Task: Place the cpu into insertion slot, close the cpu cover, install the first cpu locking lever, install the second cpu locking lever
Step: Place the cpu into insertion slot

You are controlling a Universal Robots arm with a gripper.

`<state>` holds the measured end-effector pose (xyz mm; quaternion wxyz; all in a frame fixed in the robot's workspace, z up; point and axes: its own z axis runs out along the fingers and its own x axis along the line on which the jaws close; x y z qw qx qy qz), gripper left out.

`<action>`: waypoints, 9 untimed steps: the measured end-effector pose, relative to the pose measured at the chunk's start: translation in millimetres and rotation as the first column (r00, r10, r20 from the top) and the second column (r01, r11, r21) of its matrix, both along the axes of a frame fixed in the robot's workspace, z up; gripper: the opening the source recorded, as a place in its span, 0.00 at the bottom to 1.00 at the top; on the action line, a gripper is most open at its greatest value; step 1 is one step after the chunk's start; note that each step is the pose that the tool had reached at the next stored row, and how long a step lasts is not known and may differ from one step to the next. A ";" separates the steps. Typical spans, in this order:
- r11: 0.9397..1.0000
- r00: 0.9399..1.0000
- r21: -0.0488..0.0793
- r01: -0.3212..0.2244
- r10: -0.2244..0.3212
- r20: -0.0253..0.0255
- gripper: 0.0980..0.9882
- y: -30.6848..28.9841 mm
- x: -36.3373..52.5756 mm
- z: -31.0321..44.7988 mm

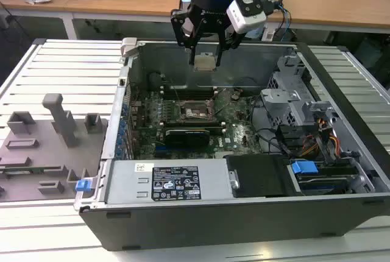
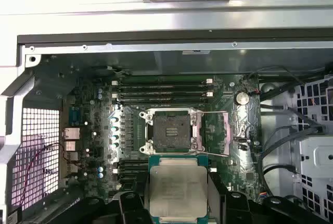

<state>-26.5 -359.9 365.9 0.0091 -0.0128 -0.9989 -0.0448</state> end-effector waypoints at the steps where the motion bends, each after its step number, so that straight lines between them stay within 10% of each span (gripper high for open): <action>1: 1.000 1.000 0.000 0.000 0.000 0.000 0.49 0.0 0.0 0.0; 9: 1.000 1.000 0.000 0.014 -0.014 0.000 0.49 0.0 -0.4 0.0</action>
